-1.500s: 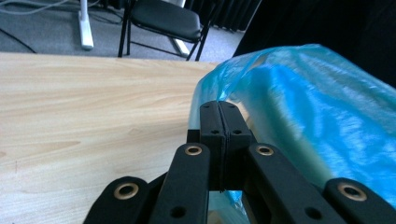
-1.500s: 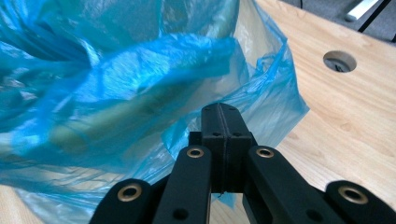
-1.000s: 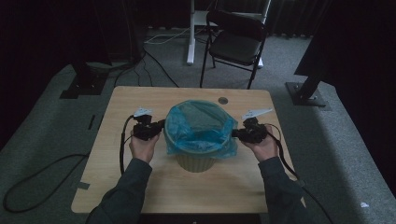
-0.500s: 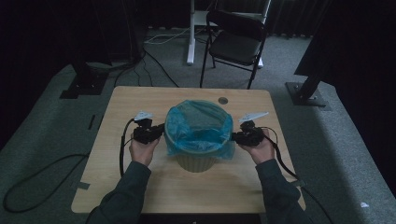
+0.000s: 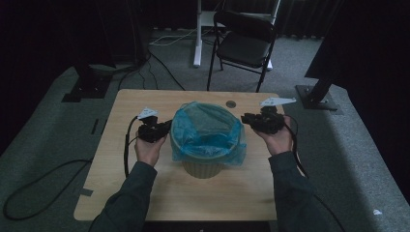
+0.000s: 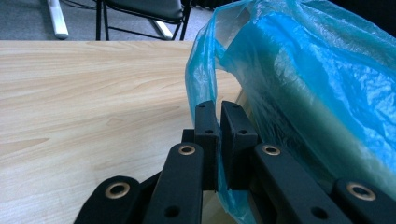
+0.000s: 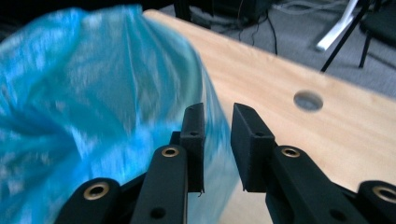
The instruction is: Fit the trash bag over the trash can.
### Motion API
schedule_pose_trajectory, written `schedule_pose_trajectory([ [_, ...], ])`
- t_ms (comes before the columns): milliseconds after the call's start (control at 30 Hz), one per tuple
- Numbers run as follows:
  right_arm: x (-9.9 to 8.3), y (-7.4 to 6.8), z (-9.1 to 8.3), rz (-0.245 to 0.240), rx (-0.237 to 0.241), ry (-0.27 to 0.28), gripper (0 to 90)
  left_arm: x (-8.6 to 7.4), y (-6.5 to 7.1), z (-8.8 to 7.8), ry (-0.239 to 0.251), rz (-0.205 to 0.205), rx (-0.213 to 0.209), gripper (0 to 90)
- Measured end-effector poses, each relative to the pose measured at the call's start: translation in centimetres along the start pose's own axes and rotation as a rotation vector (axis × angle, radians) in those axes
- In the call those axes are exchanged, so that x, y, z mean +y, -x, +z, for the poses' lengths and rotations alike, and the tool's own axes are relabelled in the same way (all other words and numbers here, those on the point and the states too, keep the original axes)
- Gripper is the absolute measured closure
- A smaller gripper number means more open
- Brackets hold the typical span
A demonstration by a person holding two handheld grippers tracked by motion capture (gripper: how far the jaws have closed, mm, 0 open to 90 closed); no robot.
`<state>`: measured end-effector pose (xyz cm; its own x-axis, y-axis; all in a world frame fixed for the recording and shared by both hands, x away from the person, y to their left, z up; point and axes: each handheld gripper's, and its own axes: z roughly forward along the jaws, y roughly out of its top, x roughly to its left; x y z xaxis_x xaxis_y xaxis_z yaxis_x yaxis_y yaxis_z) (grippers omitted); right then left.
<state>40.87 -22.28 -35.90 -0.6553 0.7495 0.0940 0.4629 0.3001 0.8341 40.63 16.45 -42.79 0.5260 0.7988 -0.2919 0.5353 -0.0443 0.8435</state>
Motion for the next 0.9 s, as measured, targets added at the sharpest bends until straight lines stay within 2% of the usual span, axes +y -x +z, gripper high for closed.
schedule_pose_trajectory([
  [167, 1.7, -0.7, 1.7, -0.051, 0.038, 0.014, 70.5, 0.1, 0.0, 0.3, 0.002, -0.003, -0.005, 86.7],
  [333, 2.5, -1.1, 3.3, -0.069, 0.059, -0.027, 69.2, 0.2, -0.1, 0.5, 0.001, 0.006, -0.003, 87.1],
  [367, 2.7, -1.1, 4.2, -0.077, 0.052, -0.054, 72.1, 0.3, -0.1, 0.5, 0.001, 0.012, -0.005, 88.1],
  [433, 2.8, -0.9, 4.3, -0.076, 0.040, -0.061, 80.7, 0.4, -0.1, 0.7, 0.003, 0.009, -0.003, 88.9],
  [467, 2.8, -0.9, 4.3, -0.076, 0.040, -0.061, 80.7, 0.4, -0.1, 0.7, 0.003, 0.009, -0.003, 89.1],
  [500, 2.8, -0.4, 4.2, -0.055, 0.057, -0.054, 86.6, 0.4, -0.2, 0.8, 0.005, 0.010, -0.001, 89.2],
  [567, 2.8, 0.0, 4.0, -0.041, 0.062, -0.044, 90.0, 0.5, -0.2, 0.9, 0.005, 0.010, 0.002, 89.3],
  [733, 2.5, 0.7, 4.6, -0.027, 0.046, -0.068, 90.0, 0.5, -0.4, 1.2, 0.004, 0.007, 0.002, 89.6],
  [833, 2.1, 1.0, 5.0, -0.013, 0.036, -0.082, 90.0, 0.3, -0.6, 1.7, -0.018, 0.014, 0.010, 89.6],
  [900, 1.3, 1.7, 5.5, 0.028, 0.035, -0.100, 90.0, -0.1, -0.7, 2.3, -0.048, 0.019, 0.015, 89.6],
])
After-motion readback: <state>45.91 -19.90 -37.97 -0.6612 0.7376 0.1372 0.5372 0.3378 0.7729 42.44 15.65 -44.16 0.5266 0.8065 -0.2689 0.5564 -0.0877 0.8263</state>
